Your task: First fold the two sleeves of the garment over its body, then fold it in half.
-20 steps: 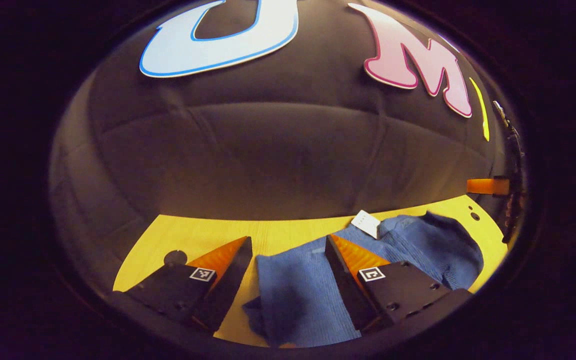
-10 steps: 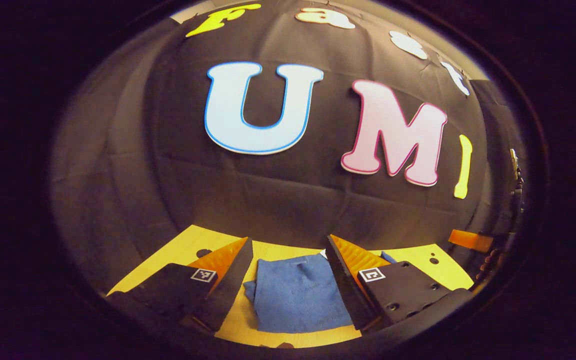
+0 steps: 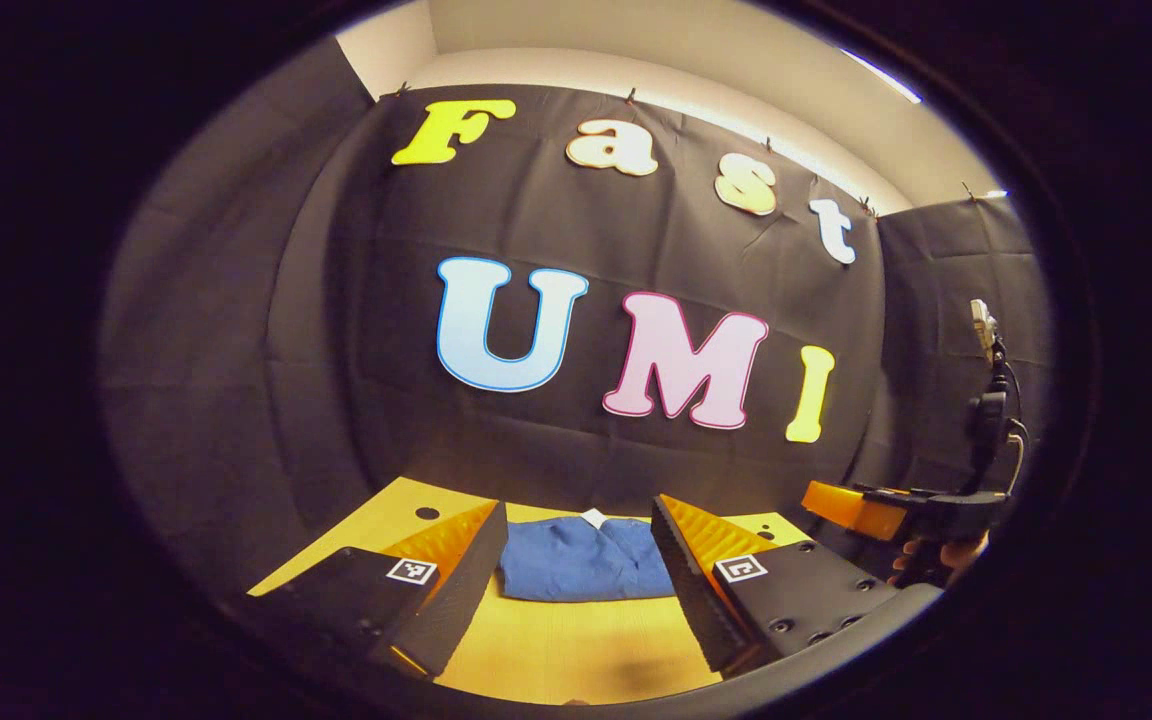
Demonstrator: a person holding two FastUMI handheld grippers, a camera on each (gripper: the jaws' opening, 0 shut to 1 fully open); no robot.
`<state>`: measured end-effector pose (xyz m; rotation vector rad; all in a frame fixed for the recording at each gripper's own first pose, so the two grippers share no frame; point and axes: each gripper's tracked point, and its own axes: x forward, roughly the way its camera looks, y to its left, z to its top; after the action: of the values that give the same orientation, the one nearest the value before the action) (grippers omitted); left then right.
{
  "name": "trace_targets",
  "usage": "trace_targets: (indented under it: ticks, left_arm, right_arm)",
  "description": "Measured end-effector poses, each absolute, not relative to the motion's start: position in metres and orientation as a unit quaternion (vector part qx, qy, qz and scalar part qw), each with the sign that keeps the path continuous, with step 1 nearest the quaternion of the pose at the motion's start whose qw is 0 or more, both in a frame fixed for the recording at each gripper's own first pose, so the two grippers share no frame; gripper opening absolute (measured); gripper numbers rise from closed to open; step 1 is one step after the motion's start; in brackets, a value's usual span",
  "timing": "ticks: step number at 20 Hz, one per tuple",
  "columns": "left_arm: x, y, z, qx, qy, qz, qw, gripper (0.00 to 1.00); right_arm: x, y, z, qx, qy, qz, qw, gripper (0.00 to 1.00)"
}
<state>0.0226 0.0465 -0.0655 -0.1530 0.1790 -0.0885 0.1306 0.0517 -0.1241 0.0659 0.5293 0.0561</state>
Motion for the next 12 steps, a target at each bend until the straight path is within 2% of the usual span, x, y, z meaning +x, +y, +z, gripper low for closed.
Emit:
trace_targets:
  ticks: [4,6,8,12]
  left_arm:
    - [-0.028,0.049,-0.075,-0.067,0.076,-0.009,0.995,0.83]
    - [-0.04,0.046,-0.07,-0.068,0.072,-0.016,0.995,0.8]
    - [-0.038,0.054,-0.06,-0.058,0.047,-0.011,0.997,0.82]
    - [-0.036,0.052,-0.067,-0.068,0.033,-0.02,0.997,0.82]
  right_arm:
    - [0.082,0.085,-0.079,0.031,0.204,0.079,0.975,0.96]
    - [0.063,0.084,-0.066,0.009,0.183,0.083,0.979,0.96]
    - [0.049,0.088,-0.063,0.011,0.177,0.078,0.981,0.96]
    - [0.049,0.083,-0.053,-0.016,0.156,0.065,0.985,0.96]
